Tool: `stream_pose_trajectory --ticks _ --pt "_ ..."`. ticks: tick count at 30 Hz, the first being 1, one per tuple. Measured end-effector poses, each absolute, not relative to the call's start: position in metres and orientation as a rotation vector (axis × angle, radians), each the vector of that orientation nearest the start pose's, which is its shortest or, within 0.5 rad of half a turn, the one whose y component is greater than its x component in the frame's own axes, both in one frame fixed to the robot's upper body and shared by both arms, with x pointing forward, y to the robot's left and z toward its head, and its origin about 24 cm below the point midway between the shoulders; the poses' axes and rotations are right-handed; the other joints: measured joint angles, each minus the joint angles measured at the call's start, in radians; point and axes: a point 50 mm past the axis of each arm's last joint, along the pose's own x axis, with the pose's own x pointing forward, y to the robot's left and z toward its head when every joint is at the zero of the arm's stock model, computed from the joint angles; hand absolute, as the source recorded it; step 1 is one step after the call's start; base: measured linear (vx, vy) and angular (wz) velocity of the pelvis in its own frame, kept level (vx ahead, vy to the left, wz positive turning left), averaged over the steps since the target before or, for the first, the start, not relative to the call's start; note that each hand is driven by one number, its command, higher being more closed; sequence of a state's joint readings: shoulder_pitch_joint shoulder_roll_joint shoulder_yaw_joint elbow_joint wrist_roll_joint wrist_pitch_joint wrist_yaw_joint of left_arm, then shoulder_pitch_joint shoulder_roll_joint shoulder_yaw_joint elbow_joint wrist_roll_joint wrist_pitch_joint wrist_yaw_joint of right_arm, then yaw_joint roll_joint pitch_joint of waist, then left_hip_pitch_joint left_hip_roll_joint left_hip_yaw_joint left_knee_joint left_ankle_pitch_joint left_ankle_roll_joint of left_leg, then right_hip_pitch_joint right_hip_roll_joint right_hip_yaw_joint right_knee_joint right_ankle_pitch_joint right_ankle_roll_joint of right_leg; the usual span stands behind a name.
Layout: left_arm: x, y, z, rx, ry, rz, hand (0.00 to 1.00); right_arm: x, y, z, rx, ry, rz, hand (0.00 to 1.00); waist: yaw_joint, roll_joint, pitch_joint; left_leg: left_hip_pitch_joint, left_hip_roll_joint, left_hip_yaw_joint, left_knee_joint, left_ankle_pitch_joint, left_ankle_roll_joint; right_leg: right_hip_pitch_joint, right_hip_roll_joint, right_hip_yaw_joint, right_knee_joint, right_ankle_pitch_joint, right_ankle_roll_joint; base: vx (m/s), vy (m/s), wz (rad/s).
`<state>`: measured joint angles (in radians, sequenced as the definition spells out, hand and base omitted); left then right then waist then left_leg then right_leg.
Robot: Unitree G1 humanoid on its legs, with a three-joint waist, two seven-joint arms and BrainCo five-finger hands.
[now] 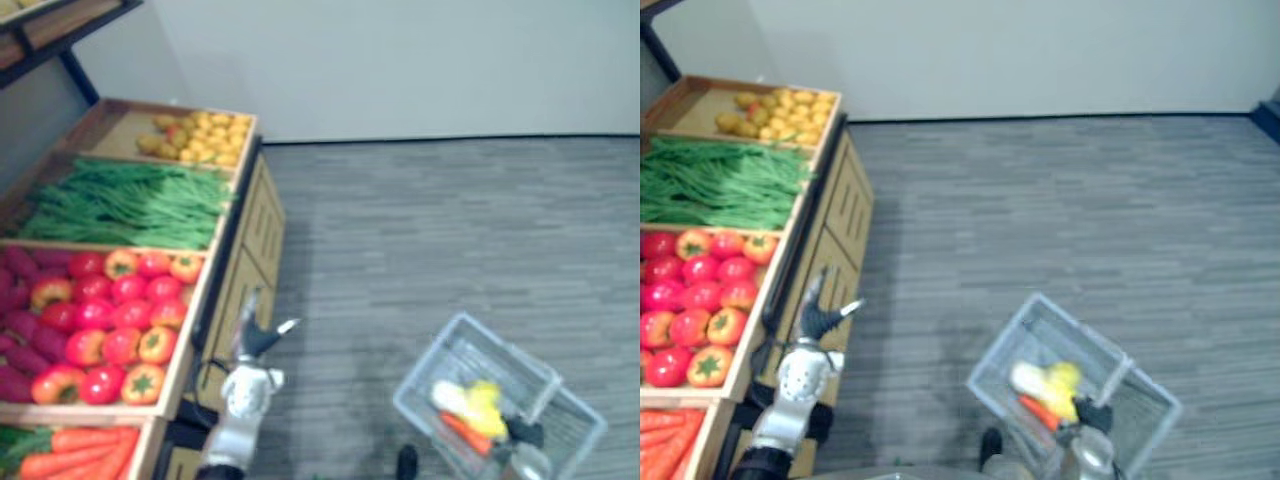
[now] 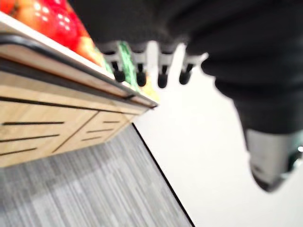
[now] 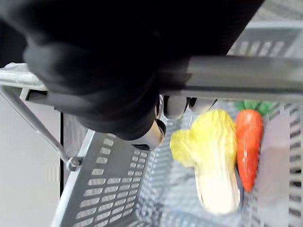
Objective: Pick vegetable in the basket
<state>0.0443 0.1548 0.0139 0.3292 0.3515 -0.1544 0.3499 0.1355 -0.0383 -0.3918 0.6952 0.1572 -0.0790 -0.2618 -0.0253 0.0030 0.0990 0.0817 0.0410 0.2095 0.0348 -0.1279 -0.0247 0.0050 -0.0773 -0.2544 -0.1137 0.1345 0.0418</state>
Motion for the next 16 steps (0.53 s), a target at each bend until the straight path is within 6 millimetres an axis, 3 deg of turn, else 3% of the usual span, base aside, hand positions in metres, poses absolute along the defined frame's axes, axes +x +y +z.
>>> stream_pose_trajectory --ticks 5,8,12,16 --pt "0.197 0.229 -0.075 0.517 0.466 0.335 0.00 0.101 -0.254 -0.133 0.123 0.871 -0.800 1.00 -0.005 -0.004 -0.002 0.012 -0.005 -0.001 -0.025 0.012 0.002 0.002 -0.002 -0.005 0.000 0.000 0.000 -0.02 0.013 -0.01" --pt "0.157 0.250 -0.112 0.459 0.737 0.395 0.00 0.089 -0.262 -0.137 0.134 0.909 -0.850 1.00 -0.006 -0.004 -0.002 0.032 -0.007 0.008 -0.032 0.014 -0.001 0.014 -0.001 0.010 -0.001 0.000 0.000 -0.02 0.019 -0.11" --pt "0.123 0.256 -0.134 0.407 0.935 0.376 0.00 0.087 -0.263 -0.140 0.131 0.934 -0.836 1.00 -0.003 -0.018 -0.011 0.044 -0.007 0.026 -0.033 0.009 -0.008 0.019 -0.001 0.022 -0.001 -0.004 0.004 -0.04 0.016 -0.10" --pt "0.109 0.253 -0.143 0.386 1.016 0.324 0.00 0.094 -0.259 -0.141 0.152 0.932 -0.797 1.00 -0.002 -0.023 -0.020 0.044 -0.007 0.035 -0.032 0.008 -0.009 0.017 0.000 0.038 -0.001 -0.010 -0.003 -0.03 0.005 -0.08"
